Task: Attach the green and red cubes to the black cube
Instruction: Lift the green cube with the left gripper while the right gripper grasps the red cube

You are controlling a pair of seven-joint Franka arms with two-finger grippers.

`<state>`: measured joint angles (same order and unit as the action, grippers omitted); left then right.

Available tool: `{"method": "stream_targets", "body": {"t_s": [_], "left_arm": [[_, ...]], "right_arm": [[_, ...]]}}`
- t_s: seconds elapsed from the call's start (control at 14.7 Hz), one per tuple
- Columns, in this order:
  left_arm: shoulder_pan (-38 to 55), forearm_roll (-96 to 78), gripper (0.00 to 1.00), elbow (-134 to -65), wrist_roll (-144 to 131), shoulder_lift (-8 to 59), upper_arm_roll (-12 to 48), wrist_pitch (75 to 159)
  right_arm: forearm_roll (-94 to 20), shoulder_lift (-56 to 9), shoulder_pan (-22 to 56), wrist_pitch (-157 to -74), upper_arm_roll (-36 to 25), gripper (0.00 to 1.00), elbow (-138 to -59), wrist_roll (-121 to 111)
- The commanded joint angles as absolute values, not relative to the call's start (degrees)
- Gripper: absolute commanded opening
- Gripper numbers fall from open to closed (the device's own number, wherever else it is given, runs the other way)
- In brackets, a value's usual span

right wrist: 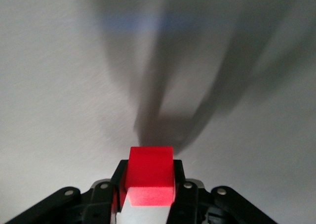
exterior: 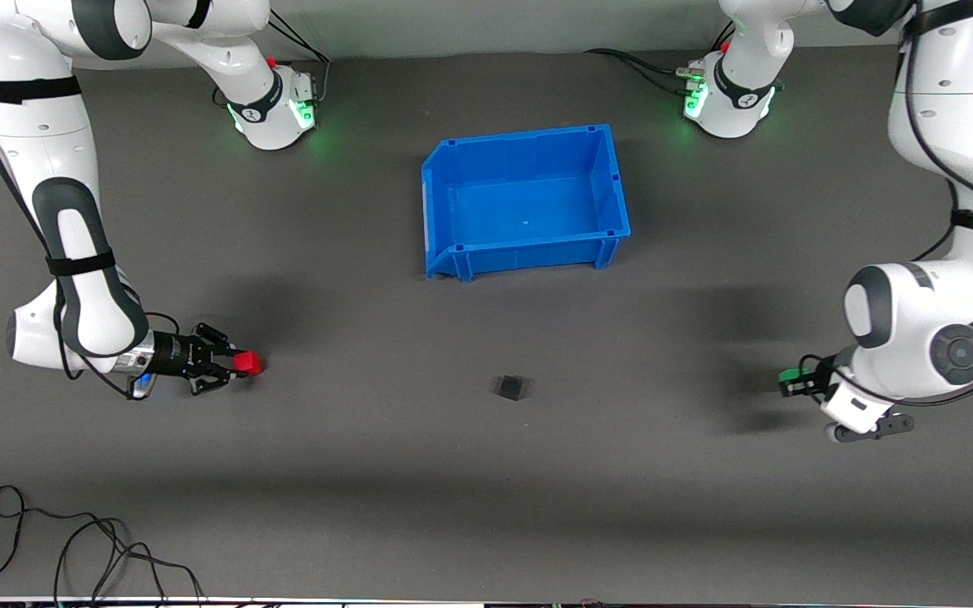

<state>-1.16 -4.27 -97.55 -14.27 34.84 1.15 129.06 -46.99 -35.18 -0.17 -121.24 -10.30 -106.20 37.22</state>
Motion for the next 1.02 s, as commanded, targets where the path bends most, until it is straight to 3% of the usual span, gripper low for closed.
{"method": "stream_targets", "body": {"t_s": [0.0,0.34,0.95], "left_arm": [[0.35,-8.86,0.07,-92.82,-25.18,37.17,1.23,127.62],[6.75,-10.20,0.07,-89.30,-55.73,39.64,1.49,127.88],[20.37,-10.20,0.09,-86.13,-102.72,41.92,1.67,128.85]], "right_arm": [[-48.08,-34.11,4.55,-119.45,-10.37,0.14,-102.49,45.06],[-48.25,-35.24,13.96,-120.67,-10.37,0.13,-96.34,60.88],[-54.04,-43.50,28.90,-133.40,-10.37,0.12,-87.46,78.56]]}}
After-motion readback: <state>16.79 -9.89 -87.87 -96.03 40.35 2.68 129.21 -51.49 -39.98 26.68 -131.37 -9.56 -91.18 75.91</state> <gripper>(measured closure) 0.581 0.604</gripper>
